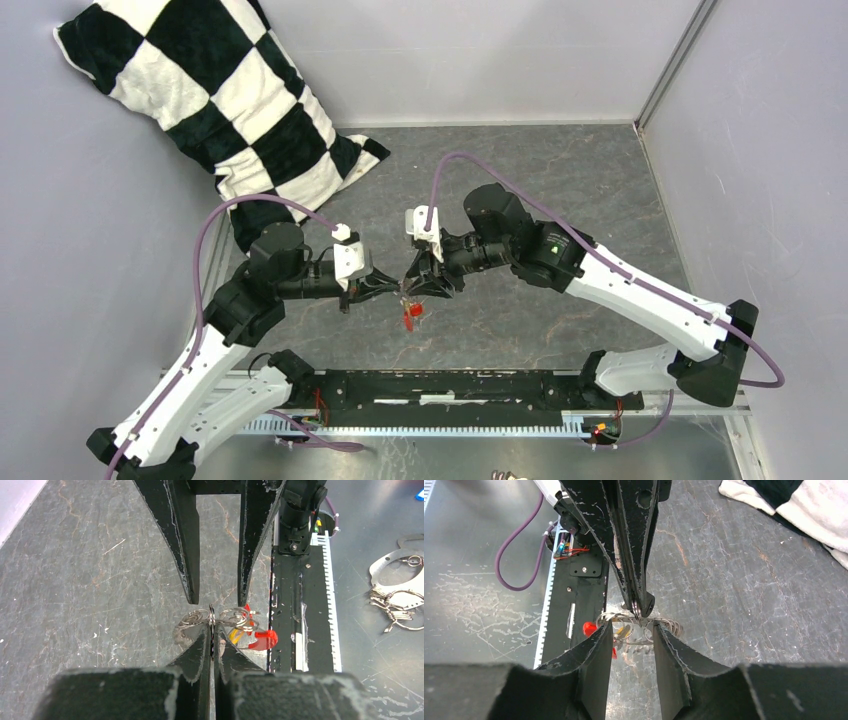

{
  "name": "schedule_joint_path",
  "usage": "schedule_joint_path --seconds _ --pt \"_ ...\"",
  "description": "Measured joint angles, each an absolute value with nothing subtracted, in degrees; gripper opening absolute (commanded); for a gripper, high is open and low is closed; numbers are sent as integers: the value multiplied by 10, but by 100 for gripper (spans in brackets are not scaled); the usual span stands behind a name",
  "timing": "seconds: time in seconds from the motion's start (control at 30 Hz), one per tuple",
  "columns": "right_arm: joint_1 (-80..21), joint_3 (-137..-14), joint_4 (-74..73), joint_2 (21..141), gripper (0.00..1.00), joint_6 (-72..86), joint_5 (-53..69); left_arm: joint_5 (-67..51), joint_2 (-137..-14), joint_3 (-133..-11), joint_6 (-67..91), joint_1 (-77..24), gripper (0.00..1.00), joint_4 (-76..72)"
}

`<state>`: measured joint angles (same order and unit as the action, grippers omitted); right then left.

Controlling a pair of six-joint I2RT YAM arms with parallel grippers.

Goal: Put the keys on the keyring

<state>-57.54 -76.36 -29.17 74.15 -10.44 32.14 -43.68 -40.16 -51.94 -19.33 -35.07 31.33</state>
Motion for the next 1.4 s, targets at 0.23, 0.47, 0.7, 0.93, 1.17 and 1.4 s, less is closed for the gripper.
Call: schedule_joint_path --seconds 0.23,0.47,0.7,0.93,1.17,1.4 --pt "-578 -767 -292 742 35 -110 323 -438 -402 -520 -194 -351 2 317" --pt "-582 -773 -282 750 30 -110 325 -441 -406 -520 -194 -351 2 317" --pt "-583 -773 -262 751 17 -103 331 -441 -407 -520 -194 -351 2 317" --pt "-583 -773 -256 752 24 -97 335 -441 -407 -528 -194 -351 2 317" --pt "-583 -773 -255 752 14 -96 335 -441 -407 -529 -194 -351 2 317" --pt "-583 -773 -253 756 21 -93 333 -442 -407 -529 -194 -351 2 317"
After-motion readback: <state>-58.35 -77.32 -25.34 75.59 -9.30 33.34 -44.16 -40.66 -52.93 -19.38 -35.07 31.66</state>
